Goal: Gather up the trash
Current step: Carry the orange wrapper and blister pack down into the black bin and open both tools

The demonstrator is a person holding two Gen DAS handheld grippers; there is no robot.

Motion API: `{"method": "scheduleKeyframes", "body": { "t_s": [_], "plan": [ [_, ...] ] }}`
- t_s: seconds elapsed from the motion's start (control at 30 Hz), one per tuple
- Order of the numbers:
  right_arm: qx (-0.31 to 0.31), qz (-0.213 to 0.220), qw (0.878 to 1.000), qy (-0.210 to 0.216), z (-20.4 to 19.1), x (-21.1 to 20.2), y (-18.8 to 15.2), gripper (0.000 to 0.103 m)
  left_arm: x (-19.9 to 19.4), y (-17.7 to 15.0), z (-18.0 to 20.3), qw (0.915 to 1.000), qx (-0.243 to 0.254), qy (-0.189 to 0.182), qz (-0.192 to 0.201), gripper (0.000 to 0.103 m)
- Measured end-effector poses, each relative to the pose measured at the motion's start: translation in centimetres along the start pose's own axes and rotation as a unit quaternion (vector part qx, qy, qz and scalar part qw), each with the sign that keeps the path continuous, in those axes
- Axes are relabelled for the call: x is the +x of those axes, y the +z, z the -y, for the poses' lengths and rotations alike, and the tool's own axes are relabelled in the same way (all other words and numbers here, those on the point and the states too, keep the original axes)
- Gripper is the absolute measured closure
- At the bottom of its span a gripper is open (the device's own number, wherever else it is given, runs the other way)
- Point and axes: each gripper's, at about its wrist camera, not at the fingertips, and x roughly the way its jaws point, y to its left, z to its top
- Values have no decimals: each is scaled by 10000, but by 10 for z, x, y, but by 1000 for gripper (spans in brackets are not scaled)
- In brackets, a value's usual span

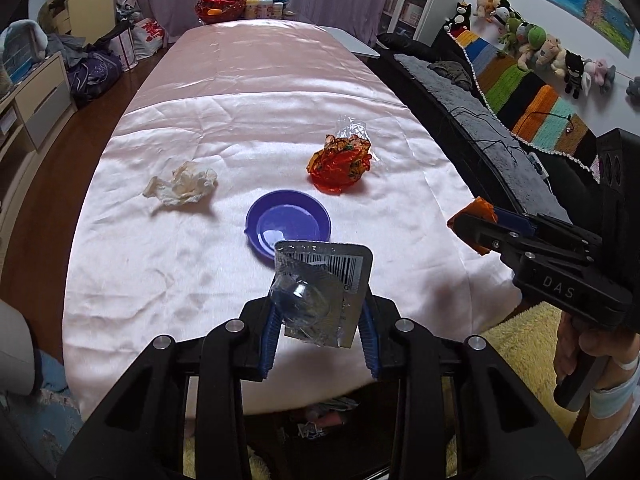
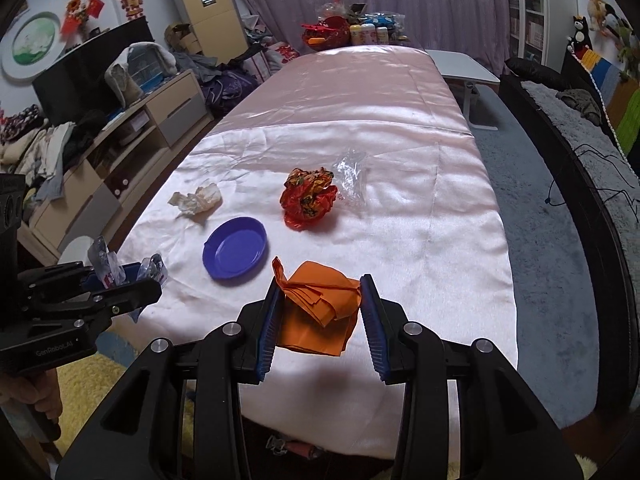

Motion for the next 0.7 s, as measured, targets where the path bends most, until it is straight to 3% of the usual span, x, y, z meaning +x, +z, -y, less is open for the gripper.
{"method": "scheduleKeyframes", "body": {
  "t_s": [0.23,0.7],
  "plan": [
    [-99,-90,9999,32,-13,-23,-35,64,-22,-48,9,10000,-59,-20,-31,71],
    [-71,-625,9978,197,-34,-19,-111,63,-11,-126,14,9985,-171,-86,-514,71]
  ]
}}
